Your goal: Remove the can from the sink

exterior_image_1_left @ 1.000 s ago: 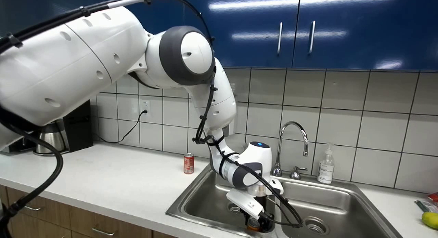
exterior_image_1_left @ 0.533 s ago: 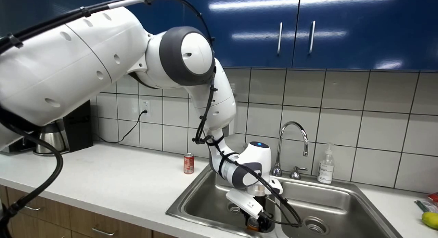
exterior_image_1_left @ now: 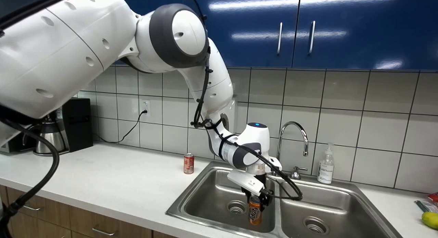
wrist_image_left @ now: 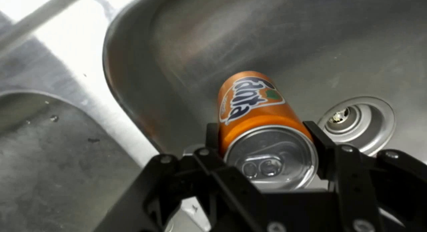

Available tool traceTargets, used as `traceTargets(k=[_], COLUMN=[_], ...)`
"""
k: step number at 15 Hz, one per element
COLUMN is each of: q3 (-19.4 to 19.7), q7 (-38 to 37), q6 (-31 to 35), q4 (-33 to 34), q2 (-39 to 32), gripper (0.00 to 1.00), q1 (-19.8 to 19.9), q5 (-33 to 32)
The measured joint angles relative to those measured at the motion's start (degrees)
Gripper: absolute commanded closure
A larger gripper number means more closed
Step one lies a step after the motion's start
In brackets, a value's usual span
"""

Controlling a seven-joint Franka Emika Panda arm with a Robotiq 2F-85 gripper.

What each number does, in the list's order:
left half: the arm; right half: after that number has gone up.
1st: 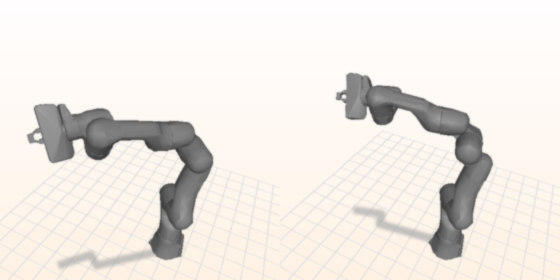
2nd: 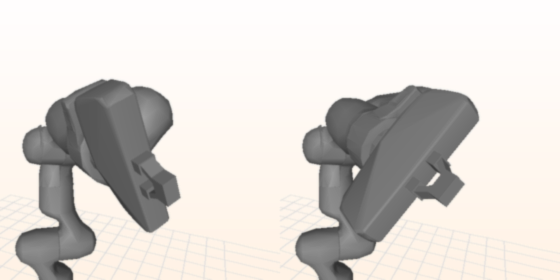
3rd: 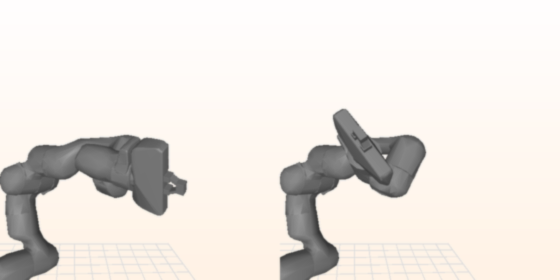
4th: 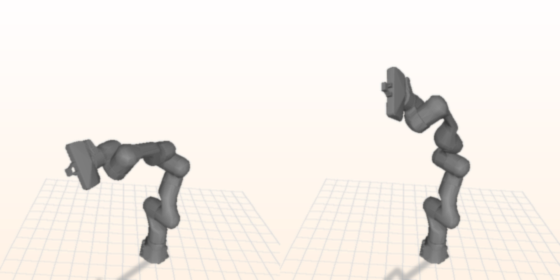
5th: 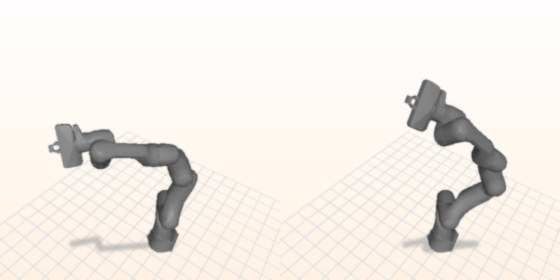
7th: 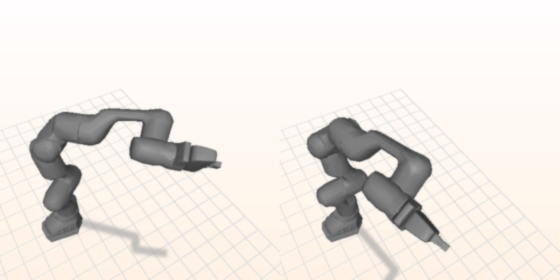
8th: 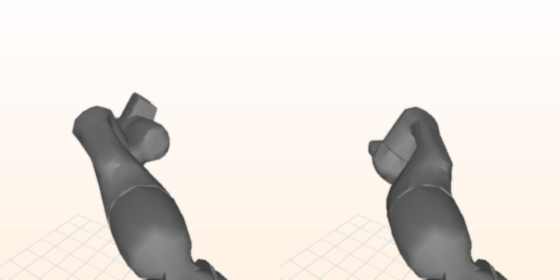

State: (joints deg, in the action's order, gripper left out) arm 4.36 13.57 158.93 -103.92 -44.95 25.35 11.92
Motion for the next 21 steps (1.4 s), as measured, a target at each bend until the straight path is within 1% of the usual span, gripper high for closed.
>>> traceTargets(k=[4,10,15,21], q3=[-0.2,-1.0,-2.5,-4.2], q7=[0.0,0.0,0.6,1.5], q6=[-1.3,-6.4,-9.7,-10.7], q4=[-3.1,-7.5,-12.9,-21.4], q2=[6.4,15.1,22.5,29.3], gripper=[0.62,0.62,0.62,0.62], q1=[-1.0,-3.8,-7.8,-14.1], q5=[-1.1,-1.4,-1.4,-1.5])
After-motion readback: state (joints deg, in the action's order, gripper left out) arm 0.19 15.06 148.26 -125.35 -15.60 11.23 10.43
